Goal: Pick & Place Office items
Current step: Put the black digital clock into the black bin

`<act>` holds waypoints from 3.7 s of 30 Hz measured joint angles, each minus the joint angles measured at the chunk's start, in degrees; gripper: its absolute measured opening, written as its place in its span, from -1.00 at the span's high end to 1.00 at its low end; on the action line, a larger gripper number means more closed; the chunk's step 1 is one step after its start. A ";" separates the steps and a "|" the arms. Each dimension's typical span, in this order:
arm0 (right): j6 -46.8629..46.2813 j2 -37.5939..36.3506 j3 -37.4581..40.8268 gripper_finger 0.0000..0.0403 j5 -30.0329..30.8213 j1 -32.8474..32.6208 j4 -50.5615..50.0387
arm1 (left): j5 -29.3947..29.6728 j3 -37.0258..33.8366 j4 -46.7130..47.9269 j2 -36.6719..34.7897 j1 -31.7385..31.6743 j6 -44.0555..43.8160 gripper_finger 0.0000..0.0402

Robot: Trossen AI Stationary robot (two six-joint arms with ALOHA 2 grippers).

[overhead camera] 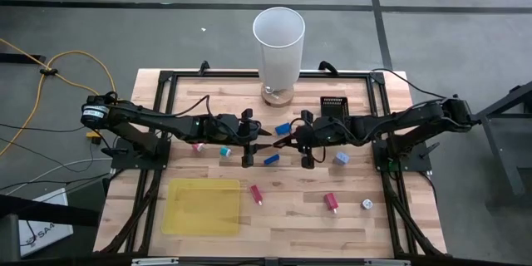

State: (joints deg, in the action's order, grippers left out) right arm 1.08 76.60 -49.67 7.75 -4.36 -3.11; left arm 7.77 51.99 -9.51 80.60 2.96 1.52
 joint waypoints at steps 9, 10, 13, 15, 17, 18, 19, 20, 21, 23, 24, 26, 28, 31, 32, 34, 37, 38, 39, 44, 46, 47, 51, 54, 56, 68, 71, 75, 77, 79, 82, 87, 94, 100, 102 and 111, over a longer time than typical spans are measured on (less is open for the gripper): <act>-2.09 0.00 0.00 0.69 4.97 2.04 -1.40 | 0.00 0.00 0.02 -0.02 0.00 0.00 0.20; -2.77 0.00 0.00 0.69 5.63 2.60 -1.97 | 0.00 0.00 0.02 -0.02 0.01 0.00 0.20; -4.26 0.00 0.00 0.69 7.30 4.42 -4.17 | 0.00 0.00 0.02 -0.02 0.00 0.00 0.20; -4.50 0.00 0.00 0.69 7.55 5.78 -5.59 | 0.00 0.00 0.02 -0.02 0.01 0.00 0.20; -4.52 0.00 0.00 0.69 7.61 7.02 -7.11 | 0.00 0.00 0.02 -0.02 0.00 0.00 0.20; -4.52 0.00 0.00 0.69 7.61 7.67 -7.70 | 0.00 0.00 0.02 -0.02 0.01 0.00 0.20; -4.52 0.00 0.00 0.69 7.63 8.27 -8.27 | 0.00 0.00 0.02 -0.02 0.00 0.00 0.20; -4.52 0.00 0.00 0.69 7.71 8.83 -8.85 | 0.00 0.00 0.02 -0.02 0.00 0.00 0.20; -4.52 0.00 0.00 0.69 8.09 9.42 -9.63 | 0.00 0.00 0.02 -0.02 0.02 0.00 0.20; -4.52 0.00 0.00 0.69 9.50 10.48 -10.83 | 0.00 0.00 0.02 -0.02 0.00 0.00 0.20; -4.51 0.00 0.00 0.69 10.31 10.96 -11.57 | 0.00 0.00 0.02 -0.02 0.00 0.01 0.20; -4.49 0.00 0.00 0.69 11.16 12.05 -12.82 | 0.00 0.00 0.04 -0.02 0.00 0.00 0.20; -4.52 0.00 0.00 0.69 11.62 13.13 -14.16 | 0.00 0.00 0.04 -0.02 0.00 0.00 0.20; -4.48 0.00 0.00 0.69 11.87 14.86 -16.16 | 0.00 0.00 0.04 -0.02 0.00 0.01 0.20; -4.48 0.00 0.00 0.69 11.87 15.48 -16.83 | 0.00 0.00 0.04 -0.02 0.00 0.01 0.20; -4.46 0.00 0.00 0.69 11.85 16.66 -18.08 | 0.00 0.00 0.04 -0.02 0.00 0.01 0.20; -4.41 0.00 0.00 0.69 11.87 18.60 -19.74 | 0.00 0.00 0.04 -0.02 0.00 0.02 0.20; -4.39 0.00 0.00 0.69 11.85 19.20 -20.26 | 0.00 0.00 0.04 -0.02 0.00 0.02 0.20; -4.39 0.00 0.00 0.69 11.87 19.78 -20.67 | 0.00 0.00 0.04 -0.02 0.00 0.02 0.20; -4.35 0.00 0.00 0.70 11.74 22.08 -21.49 | 0.00 0.00 0.04 -0.02 0.00 0.02 0.20; -4.33 0.00 0.00 0.70 11.69 22.55 -21.62 | 0.00 0.00 0.04 -0.02 0.00 0.02 0.20; -4.33 0.00 0.00 0.70 11.67 22.67 -21.60 | 0.00 0.00 0.04 -0.02 0.01 0.02 0.20; -3.85 0.00 0.00 0.70 11.66 22.91 -21.62 | 0.00 0.00 0.04 -0.02 0.00 0.02 0.20; -3.30 0.00 0.00 0.70 11.67 22.91 -21.62 | 0.00 0.00 0.04 -0.02 0.00 0.02 0.20; -2.88 0.00 0.00 0.70 11.83 22.93 -21.62 | 0.00 0.00 0.04 -0.02 0.00 0.02 0.20; -2.52 0.00 0.00 0.70 11.88 29.18 -25.07 | -0.03 0.00 0.06 -0.02 0.00 0.00 0.20; -2.04 0.00 0.00 0.70 11.87 31.73 -26.25 | -0.03 0.00 0.06 -0.02 0.00 0.02 0.20; -1.25 0.00 0.00 0.70 11.84 35.04 -27.49 | -0.03 0.00 0.06 -0.02 0.01 0.02 0.20; -1.25 0.00 0.00 0.70 11.56 36.47 -28.42 | -0.02 0.00 0.06 -0.02 0.00 0.02 0.20; -1.25 0.00 0.00 0.70 11.18 37.57 -29.34 | -0.03 0.00 0.06 -0.02 0.00 0.02 0.20; -1.25 0.00 0.00 0.69 9.96 38.61 -31.11 | -0.03 0.00 0.06 -0.02 0.02 0.02 0.20; -1.25 -0.38 -0.01 0.70 9.86 38.63 -32.58 | -0.01 0.00 0.06 -0.02 0.02 0.05 0.20; -1.25 -4.34 0.00 0.70 9.68 38.62 -32.90 | -0.03 0.00 0.06 -0.02 0.01 0.05 0.20; -2.57 -9.62 0.00 0.70 7.03 38.62 -34.34 | -0.03 0.00 0.06 -0.02 0.00 0.04 0.20; -2.94 -11.23 0.00 0.70 5.71 38.60 -34.98 | -0.03 0.00 0.06 -0.02 0.00 0.04 0.20; -4.09 -14.42 0.00 0.70 5.29 38.62 -37.51 | -0.01 0.00 0.06 -0.02 0.02 0.04 0.20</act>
State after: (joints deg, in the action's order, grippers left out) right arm -3.01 62.18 -49.67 13.04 34.26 -40.62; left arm 7.77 51.99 -9.45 80.58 2.98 1.56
